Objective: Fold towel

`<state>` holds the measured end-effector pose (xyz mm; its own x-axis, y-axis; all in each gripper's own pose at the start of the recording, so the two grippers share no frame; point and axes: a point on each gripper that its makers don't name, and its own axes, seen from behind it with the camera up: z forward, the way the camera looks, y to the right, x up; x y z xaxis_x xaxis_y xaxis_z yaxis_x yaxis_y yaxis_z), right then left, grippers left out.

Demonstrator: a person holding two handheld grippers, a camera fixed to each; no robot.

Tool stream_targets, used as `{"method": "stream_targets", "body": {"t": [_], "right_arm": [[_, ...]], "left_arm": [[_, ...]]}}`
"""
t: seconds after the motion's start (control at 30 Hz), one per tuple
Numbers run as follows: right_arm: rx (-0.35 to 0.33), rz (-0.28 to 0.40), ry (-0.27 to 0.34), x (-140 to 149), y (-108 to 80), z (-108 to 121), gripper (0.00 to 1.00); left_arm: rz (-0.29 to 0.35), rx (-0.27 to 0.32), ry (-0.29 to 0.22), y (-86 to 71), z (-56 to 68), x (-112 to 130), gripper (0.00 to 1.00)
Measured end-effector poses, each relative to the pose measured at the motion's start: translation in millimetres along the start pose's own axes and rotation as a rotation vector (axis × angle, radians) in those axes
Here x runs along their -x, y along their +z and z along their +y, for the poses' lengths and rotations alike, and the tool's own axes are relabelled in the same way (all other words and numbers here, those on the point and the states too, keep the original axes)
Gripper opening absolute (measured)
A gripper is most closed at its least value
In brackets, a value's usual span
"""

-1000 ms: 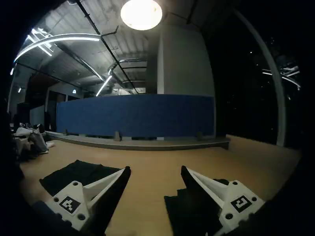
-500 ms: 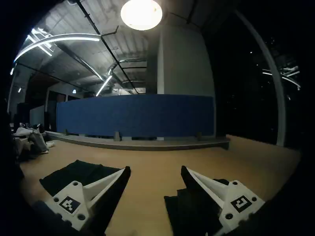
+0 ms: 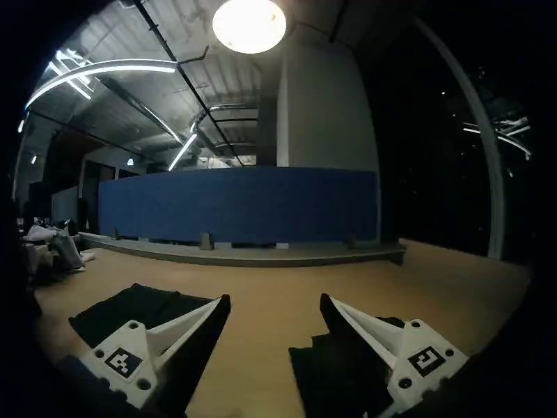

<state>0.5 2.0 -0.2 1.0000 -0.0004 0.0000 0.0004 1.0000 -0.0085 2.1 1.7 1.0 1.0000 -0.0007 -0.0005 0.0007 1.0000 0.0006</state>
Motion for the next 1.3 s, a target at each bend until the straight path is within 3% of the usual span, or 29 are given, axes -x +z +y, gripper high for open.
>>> {"method": "stream_targets", "body": {"t": [0.97,1.07,1.3], "right_arm": [[-0.003,-0.007,-0.014,-9,-1.5,-1,1.0],[-0.008,0.007,-0.01,-34,-1.8,-3,1.0],[-0.013,0.029,0.004,-113,1.5,-8,1.0]], "left_arm": [[-0.014,0.006,0.01,0.0,1.7,0,0.95],[-0.018,0.015,0.022,0.7,2.8,-19,0.95],[0.012,0.05,-0.003,1.5,12.0,-101,0.95]]}}
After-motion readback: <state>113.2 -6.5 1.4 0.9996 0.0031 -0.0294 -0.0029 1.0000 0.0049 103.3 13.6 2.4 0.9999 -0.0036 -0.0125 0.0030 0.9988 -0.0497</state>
